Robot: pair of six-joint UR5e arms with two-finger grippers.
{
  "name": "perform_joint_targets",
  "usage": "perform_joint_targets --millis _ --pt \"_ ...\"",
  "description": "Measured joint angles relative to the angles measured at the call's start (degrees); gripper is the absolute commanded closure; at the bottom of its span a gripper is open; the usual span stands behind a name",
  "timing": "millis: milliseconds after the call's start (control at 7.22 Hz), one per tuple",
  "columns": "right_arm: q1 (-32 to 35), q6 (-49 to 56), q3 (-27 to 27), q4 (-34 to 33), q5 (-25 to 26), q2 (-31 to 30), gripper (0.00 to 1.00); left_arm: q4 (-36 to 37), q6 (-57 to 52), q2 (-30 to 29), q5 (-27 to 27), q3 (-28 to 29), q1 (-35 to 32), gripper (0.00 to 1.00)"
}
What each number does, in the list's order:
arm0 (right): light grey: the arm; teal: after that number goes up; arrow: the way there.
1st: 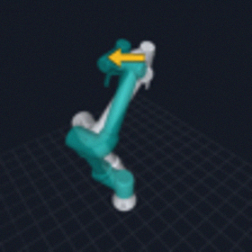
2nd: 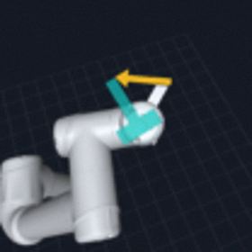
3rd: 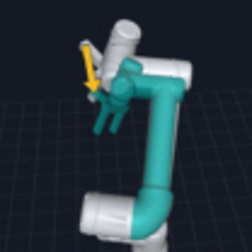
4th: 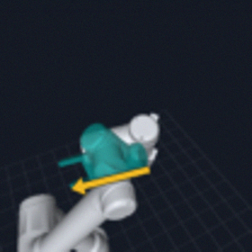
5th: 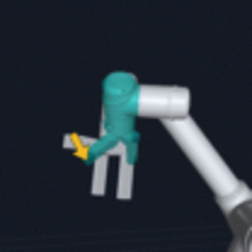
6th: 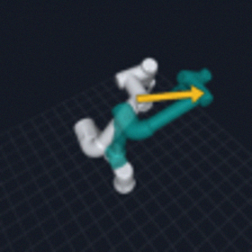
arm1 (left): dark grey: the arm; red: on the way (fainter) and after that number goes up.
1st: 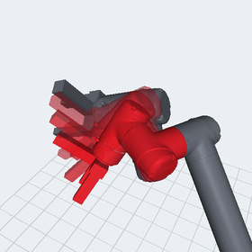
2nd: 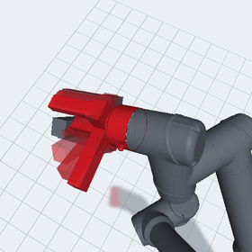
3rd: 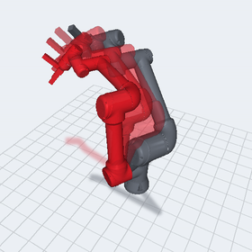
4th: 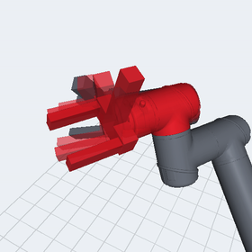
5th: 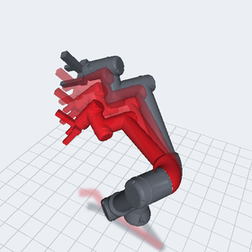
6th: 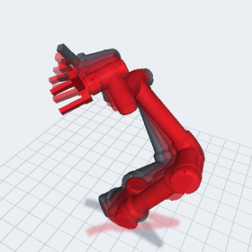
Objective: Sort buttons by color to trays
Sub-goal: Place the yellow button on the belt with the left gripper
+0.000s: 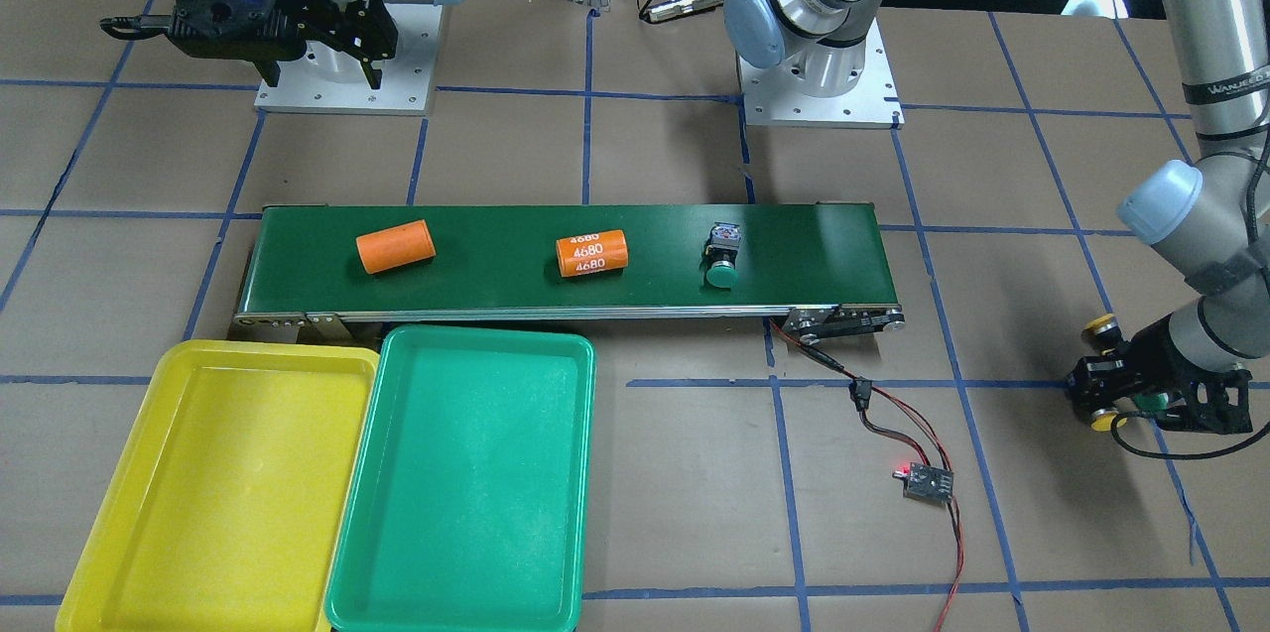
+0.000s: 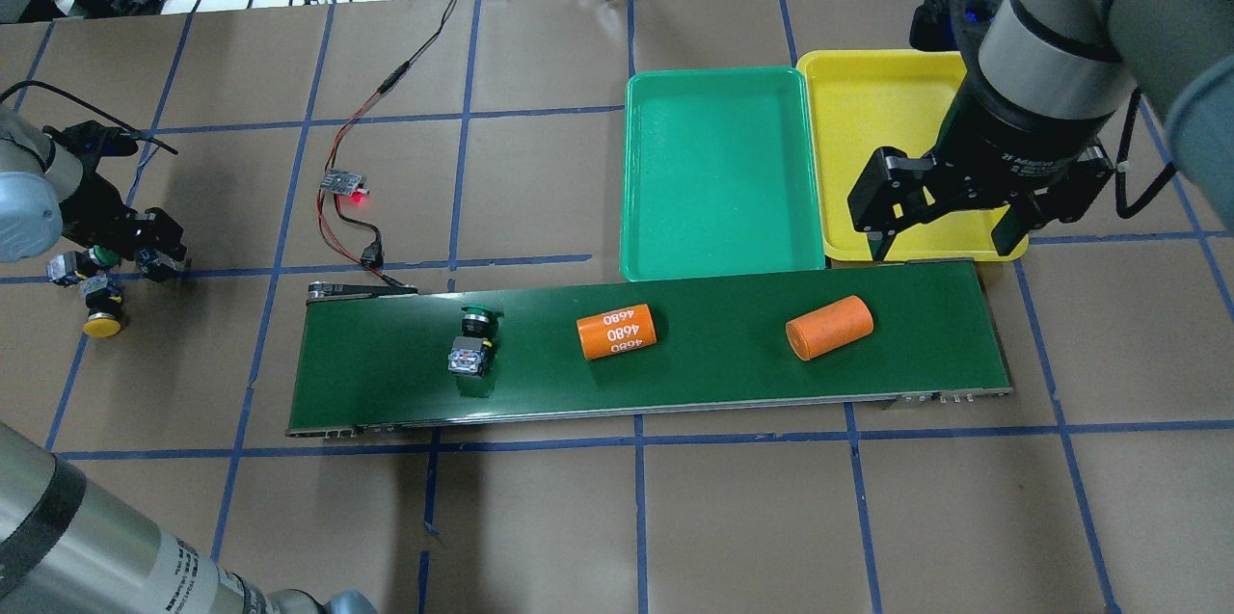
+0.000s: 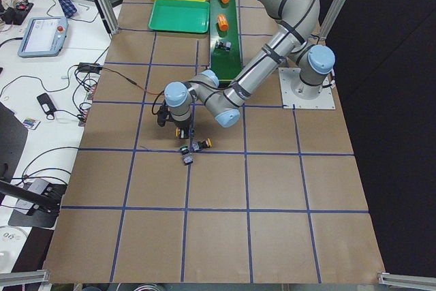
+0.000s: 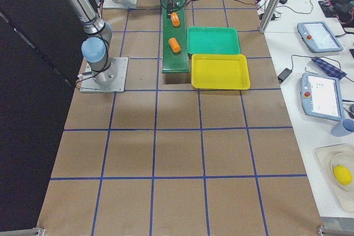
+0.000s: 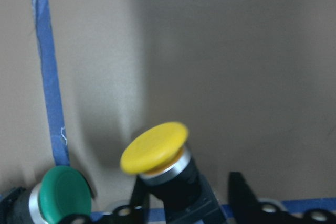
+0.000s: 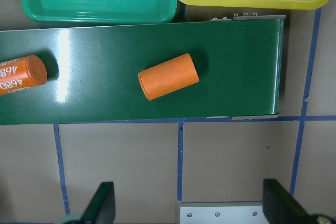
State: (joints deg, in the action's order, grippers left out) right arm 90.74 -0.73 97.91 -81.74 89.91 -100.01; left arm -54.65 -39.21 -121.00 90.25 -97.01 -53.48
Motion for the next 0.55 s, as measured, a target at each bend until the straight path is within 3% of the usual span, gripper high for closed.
perform_joint_targets --millis 277,554 --pt "0.0 0.0 0.1 0.1 0.1 -0.1 0.00 -6.2 3.1 4.2 -0.9 0.7 -1.6 1.00" --pt "0.0 0.0 0.2 0.0 0.0 -0.1 0.00 -14.8 12.1 11.7 -2.0 0.2 -8.3 1.00"
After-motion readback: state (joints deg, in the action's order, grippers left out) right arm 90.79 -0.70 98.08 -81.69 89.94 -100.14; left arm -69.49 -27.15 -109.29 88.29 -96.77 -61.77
